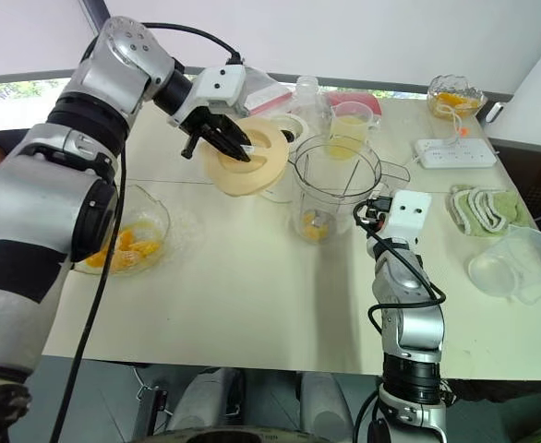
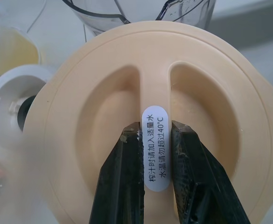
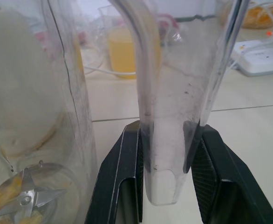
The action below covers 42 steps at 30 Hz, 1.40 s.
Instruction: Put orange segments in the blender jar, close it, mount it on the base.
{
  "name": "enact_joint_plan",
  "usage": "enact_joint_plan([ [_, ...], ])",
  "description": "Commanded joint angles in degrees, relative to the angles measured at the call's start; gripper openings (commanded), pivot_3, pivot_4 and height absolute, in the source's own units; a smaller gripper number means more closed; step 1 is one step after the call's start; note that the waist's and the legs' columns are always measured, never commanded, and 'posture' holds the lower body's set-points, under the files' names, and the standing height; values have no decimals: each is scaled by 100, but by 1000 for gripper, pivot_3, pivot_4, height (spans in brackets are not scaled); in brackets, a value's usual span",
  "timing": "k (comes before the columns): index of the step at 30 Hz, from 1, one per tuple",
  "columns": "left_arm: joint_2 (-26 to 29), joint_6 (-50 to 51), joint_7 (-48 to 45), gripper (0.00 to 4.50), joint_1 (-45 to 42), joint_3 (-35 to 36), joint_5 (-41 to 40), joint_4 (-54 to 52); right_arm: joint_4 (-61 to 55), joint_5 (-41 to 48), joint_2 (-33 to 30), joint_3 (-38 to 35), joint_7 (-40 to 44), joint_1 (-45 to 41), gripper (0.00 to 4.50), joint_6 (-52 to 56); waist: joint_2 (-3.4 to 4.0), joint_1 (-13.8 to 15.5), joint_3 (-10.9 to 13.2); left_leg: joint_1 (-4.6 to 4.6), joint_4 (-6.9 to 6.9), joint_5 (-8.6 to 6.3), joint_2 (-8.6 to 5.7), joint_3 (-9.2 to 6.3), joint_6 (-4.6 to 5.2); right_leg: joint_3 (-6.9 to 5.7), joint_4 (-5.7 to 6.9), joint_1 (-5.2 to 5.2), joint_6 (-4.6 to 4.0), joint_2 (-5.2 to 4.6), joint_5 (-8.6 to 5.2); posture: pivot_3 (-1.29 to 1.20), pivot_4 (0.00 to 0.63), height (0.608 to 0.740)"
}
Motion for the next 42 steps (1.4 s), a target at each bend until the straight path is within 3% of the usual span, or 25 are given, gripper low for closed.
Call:
enact_joint_plan([
  [1,73,-81,-7,232,-108,83,-93,-158,-553,27,-5,435,280,-30,832,-124,0,-14,0,0,0,0,0,-1,0,0,0,0,0,0,0,0,150,740],
  [8,407,-77,75,232,13,79,-69,-145,-508,-62,-75,576,470,147,832,-297,0,-86,0,0,0,0,-1,-1,0,0,0,0,0,-2,0,0,150,740],
  [28,537,-21,-27,232,-284,151,-153,-191,115,-369,-122,702,546,371,832,-735,-2,-119,1,0,1,0,-1,-1,0,0,2,0,1,-2,0,0,150,740],
  [36,322,120,-31,232,-481,257,-322,-201,381,-576,-172,812,486,483,832,-1039,-3,-118,1,4,2,1,-1,-1,0,0,8,0,0,-1,0,0,150,740],
  [42,-179,505,-31,232,-790,317,-549,-180,497,-676,-145,876,468,460,832,-1190,-4,-124,0,6,4,1,-1,-1,-1,0,7,2,0,-1,0,0,150,740],
])
